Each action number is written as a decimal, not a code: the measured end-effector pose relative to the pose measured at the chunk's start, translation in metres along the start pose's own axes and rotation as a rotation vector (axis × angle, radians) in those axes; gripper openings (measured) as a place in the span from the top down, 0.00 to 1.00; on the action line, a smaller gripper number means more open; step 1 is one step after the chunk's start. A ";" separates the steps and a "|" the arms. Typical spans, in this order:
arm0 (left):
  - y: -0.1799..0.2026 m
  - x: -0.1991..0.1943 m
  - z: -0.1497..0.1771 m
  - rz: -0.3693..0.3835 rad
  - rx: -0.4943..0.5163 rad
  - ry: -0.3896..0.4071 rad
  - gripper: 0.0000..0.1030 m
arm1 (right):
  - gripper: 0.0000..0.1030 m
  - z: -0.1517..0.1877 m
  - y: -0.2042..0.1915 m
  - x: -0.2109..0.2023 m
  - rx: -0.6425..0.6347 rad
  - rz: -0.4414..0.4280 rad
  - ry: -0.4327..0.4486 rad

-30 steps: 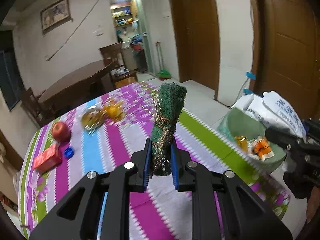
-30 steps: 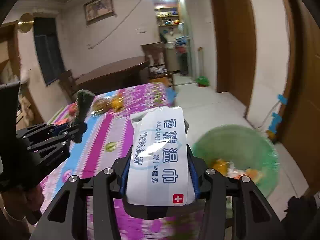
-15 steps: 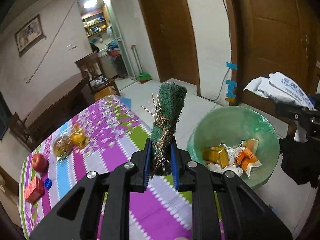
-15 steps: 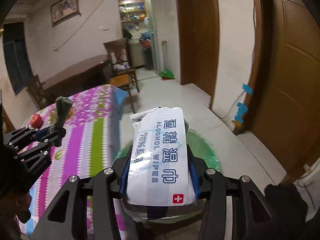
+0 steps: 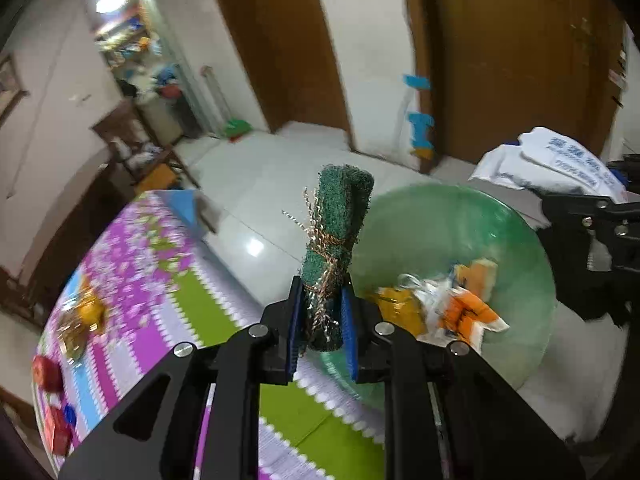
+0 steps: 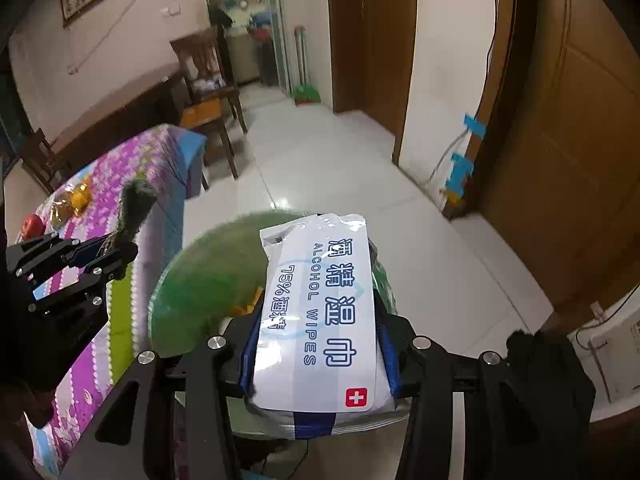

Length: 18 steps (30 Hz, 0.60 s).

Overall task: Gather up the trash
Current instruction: 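Carry the green scouring pad and alcohol wipes pack in both tools over the green bin, then open both tools to drop the scouring pad and wipes pack into the bin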

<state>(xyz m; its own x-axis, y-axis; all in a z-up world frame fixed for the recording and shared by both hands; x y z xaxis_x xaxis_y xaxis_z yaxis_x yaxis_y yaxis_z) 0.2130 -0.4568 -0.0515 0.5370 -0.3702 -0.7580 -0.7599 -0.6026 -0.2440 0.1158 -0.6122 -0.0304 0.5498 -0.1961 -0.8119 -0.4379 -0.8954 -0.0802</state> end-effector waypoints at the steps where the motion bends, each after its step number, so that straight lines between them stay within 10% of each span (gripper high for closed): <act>1: 0.003 0.007 -0.003 0.040 0.011 -0.024 0.84 | 0.53 0.002 -0.001 0.004 0.003 0.001 -0.018; 14: 0.014 0.039 -0.001 0.191 0.044 -0.123 0.81 | 0.53 0.011 -0.002 0.046 0.052 -0.052 -0.142; 18: 0.012 0.040 0.002 0.178 0.027 -0.121 0.42 | 0.32 0.006 -0.007 0.043 0.044 -0.049 -0.117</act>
Point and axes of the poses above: each gripper's, at about its wrist camera, not at the fingertips, and x roughly the way its jaws point, y to its right, z to its underside, the point moved 3 cm from there along x, roughly the way its jaws point, and after that the axes turned 2 degrees about -z, right-handed, at the moved point
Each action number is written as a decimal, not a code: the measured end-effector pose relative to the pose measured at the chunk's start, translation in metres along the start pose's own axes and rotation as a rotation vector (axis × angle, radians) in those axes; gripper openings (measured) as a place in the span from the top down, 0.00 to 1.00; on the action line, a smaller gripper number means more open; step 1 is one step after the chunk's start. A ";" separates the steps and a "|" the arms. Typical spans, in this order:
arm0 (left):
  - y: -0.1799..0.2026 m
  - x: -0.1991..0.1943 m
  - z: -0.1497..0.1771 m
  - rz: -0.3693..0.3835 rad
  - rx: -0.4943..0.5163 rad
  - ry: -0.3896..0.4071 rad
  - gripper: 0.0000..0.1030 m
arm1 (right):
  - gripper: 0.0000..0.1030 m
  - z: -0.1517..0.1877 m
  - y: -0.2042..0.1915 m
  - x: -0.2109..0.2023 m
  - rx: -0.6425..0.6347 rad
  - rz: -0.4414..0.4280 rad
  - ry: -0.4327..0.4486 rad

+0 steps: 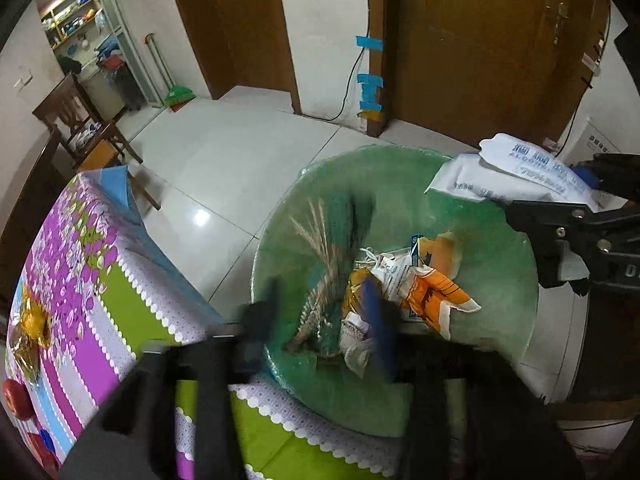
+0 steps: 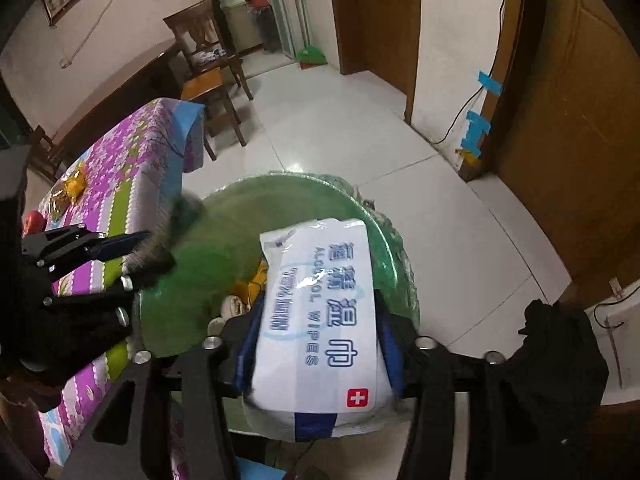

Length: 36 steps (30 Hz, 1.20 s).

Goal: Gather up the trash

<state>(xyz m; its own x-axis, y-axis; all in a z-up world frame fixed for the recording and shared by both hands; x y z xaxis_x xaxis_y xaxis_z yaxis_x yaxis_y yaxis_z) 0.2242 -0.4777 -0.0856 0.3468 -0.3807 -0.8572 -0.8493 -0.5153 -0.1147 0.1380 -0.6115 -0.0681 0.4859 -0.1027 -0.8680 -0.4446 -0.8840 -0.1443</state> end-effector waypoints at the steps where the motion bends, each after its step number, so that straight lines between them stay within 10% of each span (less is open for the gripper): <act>1: -0.001 -0.002 0.001 -0.006 -0.003 0.007 0.41 | 0.31 -0.001 0.000 -0.002 0.010 0.010 0.018; 15: 0.006 -0.015 0.005 -0.045 0.025 0.046 0.41 | 0.33 0.012 0.002 -0.016 -0.003 0.032 0.044; 22: 0.010 -0.033 0.018 -0.080 0.020 0.118 0.40 | 0.13 0.037 -0.002 -0.043 -0.005 0.001 0.160; 29: 0.018 -0.071 0.046 -0.072 -0.019 0.297 0.07 | 0.05 0.085 0.007 -0.077 0.116 -0.018 0.292; 33: 0.024 -0.092 0.064 -0.040 -0.027 0.365 0.05 | 0.05 0.114 0.013 -0.100 0.180 0.056 0.367; 36: 0.027 -0.109 0.084 -0.048 -0.030 0.437 0.05 | 0.05 0.136 0.004 -0.126 0.146 0.274 0.476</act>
Point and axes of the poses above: each gripper's, at about its wrist camera, not at the fingertips, and x roughly the way its jaws point, y to its right, z to its underside, the point moved 3 cm from there along x, roughly the way its jaws point, and after that the axes turned 2 degrees about -z, right-handed, at the moved point
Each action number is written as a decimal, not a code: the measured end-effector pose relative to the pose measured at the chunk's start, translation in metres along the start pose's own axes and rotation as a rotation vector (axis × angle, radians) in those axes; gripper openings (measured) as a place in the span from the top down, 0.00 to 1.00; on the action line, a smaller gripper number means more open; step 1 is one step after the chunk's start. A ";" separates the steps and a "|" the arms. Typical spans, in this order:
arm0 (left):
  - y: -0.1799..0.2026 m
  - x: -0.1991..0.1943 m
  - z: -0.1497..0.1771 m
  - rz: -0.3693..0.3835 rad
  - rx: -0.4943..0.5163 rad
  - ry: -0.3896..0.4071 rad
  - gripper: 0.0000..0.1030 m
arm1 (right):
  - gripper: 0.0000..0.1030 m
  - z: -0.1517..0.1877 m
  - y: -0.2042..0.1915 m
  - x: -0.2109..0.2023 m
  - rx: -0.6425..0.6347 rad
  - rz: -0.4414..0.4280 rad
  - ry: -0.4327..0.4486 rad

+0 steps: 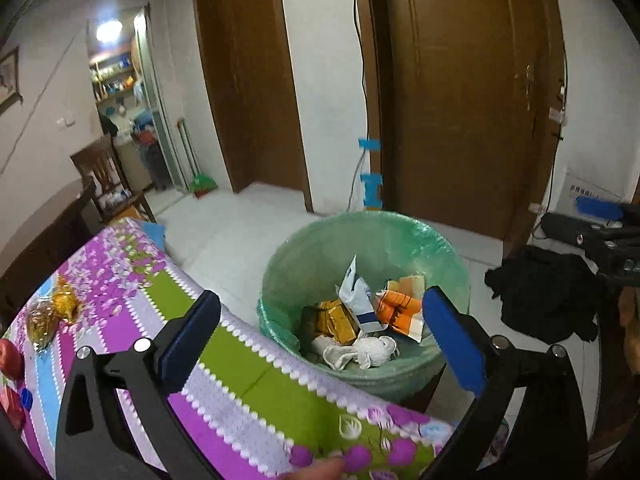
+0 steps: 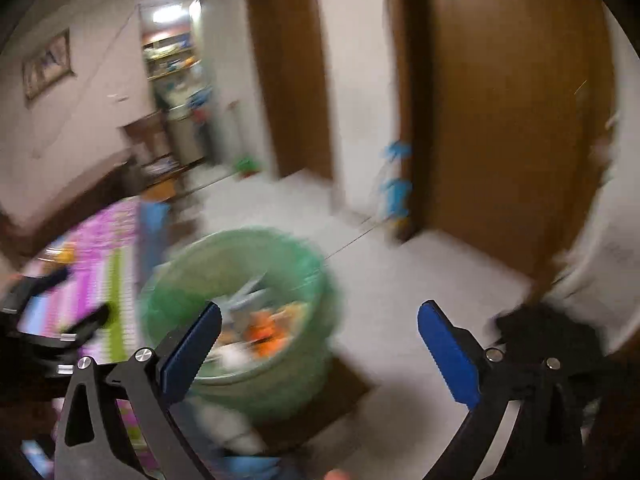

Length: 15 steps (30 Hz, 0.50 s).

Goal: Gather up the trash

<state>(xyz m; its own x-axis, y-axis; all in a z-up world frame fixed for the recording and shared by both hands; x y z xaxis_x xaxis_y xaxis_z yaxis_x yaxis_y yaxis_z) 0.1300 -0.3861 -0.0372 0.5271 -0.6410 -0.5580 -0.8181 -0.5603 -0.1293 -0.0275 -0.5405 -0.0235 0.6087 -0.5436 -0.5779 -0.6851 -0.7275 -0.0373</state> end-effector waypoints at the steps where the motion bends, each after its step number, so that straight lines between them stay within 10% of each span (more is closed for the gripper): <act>1: 0.000 -0.006 0.003 0.003 -0.003 0.007 0.05 | 0.05 0.003 -0.003 -0.012 -0.044 0.066 0.040; 5: 0.001 -0.030 0.013 0.064 -0.029 0.038 0.05 | 0.05 0.022 -0.014 -0.049 -0.109 0.189 0.135; 15: 0.020 -0.092 0.047 -0.064 -0.047 0.162 0.05 | 0.05 0.070 -0.011 -0.092 -0.017 0.136 0.128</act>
Point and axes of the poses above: each gripper's, at about its wrist camera, not at the fingertips, and x roughly the way its jaws point, y to its right, z to its underside, the point moved 3 cm from there along x, roughly the way its jaws point, and after that the axes turned 2 degrees about -z, right-handed, at the moved point
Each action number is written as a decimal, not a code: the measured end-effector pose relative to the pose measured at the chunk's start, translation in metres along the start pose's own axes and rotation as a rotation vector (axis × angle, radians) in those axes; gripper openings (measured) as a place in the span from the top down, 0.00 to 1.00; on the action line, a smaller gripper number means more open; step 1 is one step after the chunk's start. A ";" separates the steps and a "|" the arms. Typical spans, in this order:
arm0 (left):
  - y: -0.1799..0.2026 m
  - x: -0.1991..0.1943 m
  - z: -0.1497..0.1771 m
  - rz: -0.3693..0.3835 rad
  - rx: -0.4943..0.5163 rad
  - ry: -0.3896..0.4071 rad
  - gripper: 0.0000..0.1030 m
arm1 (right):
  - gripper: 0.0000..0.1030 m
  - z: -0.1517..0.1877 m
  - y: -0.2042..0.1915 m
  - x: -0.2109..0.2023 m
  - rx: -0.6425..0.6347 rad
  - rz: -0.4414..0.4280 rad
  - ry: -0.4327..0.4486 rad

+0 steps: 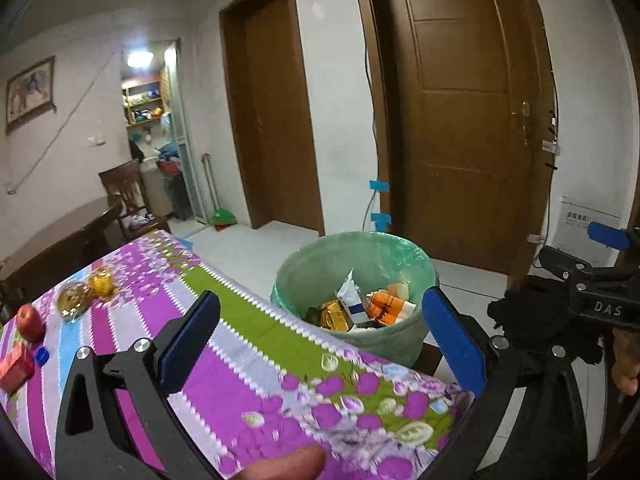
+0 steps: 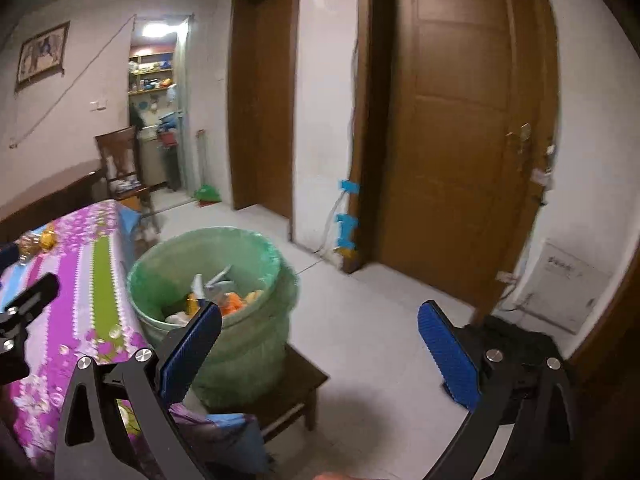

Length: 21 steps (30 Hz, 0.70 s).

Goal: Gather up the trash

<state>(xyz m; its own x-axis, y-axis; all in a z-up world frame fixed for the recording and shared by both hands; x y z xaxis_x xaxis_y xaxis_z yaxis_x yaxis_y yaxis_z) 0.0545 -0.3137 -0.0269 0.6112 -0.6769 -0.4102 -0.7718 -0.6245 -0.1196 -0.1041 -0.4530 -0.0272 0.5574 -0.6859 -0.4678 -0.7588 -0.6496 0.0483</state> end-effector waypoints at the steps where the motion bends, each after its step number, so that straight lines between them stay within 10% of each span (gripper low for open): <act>1: 0.002 -0.004 0.003 0.007 -0.005 0.003 0.05 | 0.05 0.003 -0.001 -0.006 -0.011 0.017 0.014; 21: 0.012 -0.027 0.029 0.004 -0.021 -0.008 0.05 | 0.05 0.013 -0.020 -0.045 -0.102 -0.013 0.113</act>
<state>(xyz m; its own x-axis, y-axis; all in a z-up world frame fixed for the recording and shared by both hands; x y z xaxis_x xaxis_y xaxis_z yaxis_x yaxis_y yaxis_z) 0.0236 -0.2910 -0.0434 0.6065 -0.6765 -0.4178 -0.7705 -0.6297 -0.0988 -0.1179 -0.4047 -0.0182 0.6055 -0.7062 -0.3671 -0.7164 -0.6845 0.1352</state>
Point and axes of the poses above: each gripper's, at about its wrist camera, not at the fingertips, and x roughly the way its jaws point, y to its right, z to its underside, the point moved 3 cm from there along x, roughly the way its jaws point, and after that the axes turned 2 degrees about -z, right-handed, at the moved point
